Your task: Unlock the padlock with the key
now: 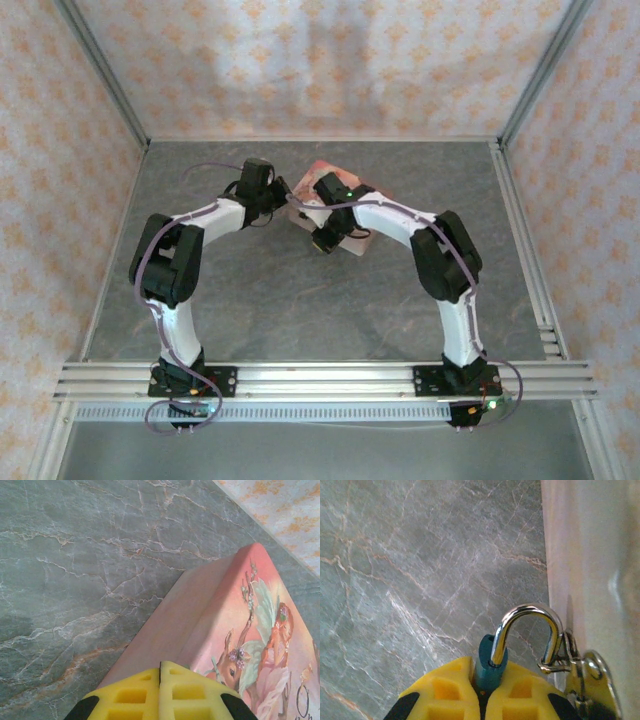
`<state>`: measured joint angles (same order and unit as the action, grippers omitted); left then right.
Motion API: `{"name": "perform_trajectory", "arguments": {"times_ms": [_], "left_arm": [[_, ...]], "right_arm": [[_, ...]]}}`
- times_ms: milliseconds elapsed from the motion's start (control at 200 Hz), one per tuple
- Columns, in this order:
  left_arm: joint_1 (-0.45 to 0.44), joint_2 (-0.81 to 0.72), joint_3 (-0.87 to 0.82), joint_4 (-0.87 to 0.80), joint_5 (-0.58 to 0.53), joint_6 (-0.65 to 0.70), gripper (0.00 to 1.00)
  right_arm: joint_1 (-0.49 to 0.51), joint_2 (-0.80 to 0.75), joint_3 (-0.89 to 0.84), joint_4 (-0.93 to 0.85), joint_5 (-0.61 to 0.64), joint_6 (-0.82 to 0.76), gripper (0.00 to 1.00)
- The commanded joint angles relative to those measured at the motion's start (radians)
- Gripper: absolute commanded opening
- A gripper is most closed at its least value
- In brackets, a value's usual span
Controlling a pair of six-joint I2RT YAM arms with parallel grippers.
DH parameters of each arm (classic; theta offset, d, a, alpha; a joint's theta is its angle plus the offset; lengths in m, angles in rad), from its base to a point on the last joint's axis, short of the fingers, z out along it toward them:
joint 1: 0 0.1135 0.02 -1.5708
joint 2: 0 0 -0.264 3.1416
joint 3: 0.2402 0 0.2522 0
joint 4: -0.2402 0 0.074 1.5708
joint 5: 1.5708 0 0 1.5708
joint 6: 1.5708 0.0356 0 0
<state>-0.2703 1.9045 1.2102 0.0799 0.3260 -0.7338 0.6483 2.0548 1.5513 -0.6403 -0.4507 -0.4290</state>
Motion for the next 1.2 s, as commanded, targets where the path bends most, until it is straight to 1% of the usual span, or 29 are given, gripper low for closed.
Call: {"name": "perform_trajectory", "arguments": {"times_ms": [0, 80, 225, 265, 330, 385, 420, 455, 540, 605, 645, 701, 741, 766, 816, 846, 906, 986, 1026, 1131, 1171, 1196], "left_arm": [[-0.060, 0.062, -0.022, -0.147, 0.105, 0.003, 0.08], [-0.060, 0.057, -0.026, -0.144, 0.101, 0.000, 0.08], [-0.061, 0.056, -0.038, -0.135, 0.109, -0.003, 0.08], [-0.062, 0.061, -0.036, -0.137, 0.114, -0.003, 0.08], [-0.067, 0.065, -0.035, -0.133, 0.119, -0.004, 0.08], [-0.073, 0.072, -0.024, -0.139, 0.123, -0.001, 0.08], [-0.077, 0.077, -0.018, -0.141, 0.126, -0.001, 0.06], [-0.081, 0.083, -0.016, -0.140, 0.130, -0.001, 0.04], [-0.090, 0.089, -0.011, -0.146, 0.130, 0.005, 0.04], [-0.091, 0.091, -0.013, -0.146, 0.131, 0.005, 0.01], [-0.090, 0.092, -0.014, -0.146, 0.130, 0.005, 0.00], [-0.090, 0.090, -0.017, -0.146, 0.130, 0.005, 0.00], [-0.091, 0.090, -0.016, -0.146, 0.131, 0.004, 0.00], [-0.090, 0.090, -0.017, -0.146, 0.131, 0.004, 0.00], [-0.091, 0.090, -0.016, -0.145, 0.133, 0.004, 0.00], [-0.092, 0.092, -0.018, -0.144, 0.133, 0.002, 0.00], [-0.092, 0.092, -0.020, -0.143, 0.135, -0.001, 0.00], [-0.092, 0.093, -0.024, -0.138, 0.140, -0.006, 0.00], [-0.093, 0.093, -0.024, -0.136, 0.142, -0.009, 0.00], [-0.096, 0.092, -0.023, -0.140, 0.139, -0.007, 0.00], [-0.098, 0.092, -0.025, -0.142, 0.137, -0.004, 0.00], [-0.098, 0.091, -0.026, -0.143, 0.136, -0.003, 0.00]], "right_arm": [[0.001, -0.011, -0.105, 0.114, -0.204, 0.124, 0.00], [0.009, -0.032, -0.156, 0.150, -0.144, 0.182, 0.00], [0.047, -0.078, -0.234, 0.207, 0.099, 0.223, 0.00], [0.054, -0.077, -0.239, 0.203, 0.134, 0.209, 0.00], [0.064, -0.073, -0.258, 0.249, 0.167, 0.187, 0.00], [0.069, -0.067, -0.253, 0.281, 0.144, 0.162, 0.00], [0.075, -0.058, -0.234, 0.300, 0.155, 0.145, 0.00], [0.083, -0.046, -0.202, 0.303, 0.162, 0.108, 0.00], [0.110, -0.035, -0.159, 0.361, 0.213, 0.010, 0.00], [0.118, -0.034, -0.160, 0.418, 0.222, -0.066, 0.00], [0.120, -0.027, -0.155, 0.418, 0.234, -0.106, 0.00], [0.119, -0.024, -0.165, 0.410, 0.231, -0.160, 0.00], [0.116, -0.032, -0.194, 0.435, 0.227, -0.160, 0.00], [0.101, -0.038, -0.203, 0.444, 0.189, -0.125, 0.00], [0.049, -0.042, -0.186, 0.415, 0.044, -0.019, 0.00], [0.028, -0.045, -0.178, 0.409, 0.003, 0.045, 0.00], [0.023, -0.059, -0.191, 0.424, -0.030, 0.110, 0.00], [0.031, -0.064, -0.173, 0.417, -0.109, 0.214, 0.00], [0.047, -0.059, -0.149, 0.404, -0.114, 0.260, 0.00], [0.063, -0.008, -0.051, 0.335, -0.199, 0.365, 0.00], [0.065, -0.010, -0.043, 0.343, -0.201, 0.381, 0.00], [0.066, -0.021, -0.063, 0.386, -0.189, 0.386, 0.00]]}}
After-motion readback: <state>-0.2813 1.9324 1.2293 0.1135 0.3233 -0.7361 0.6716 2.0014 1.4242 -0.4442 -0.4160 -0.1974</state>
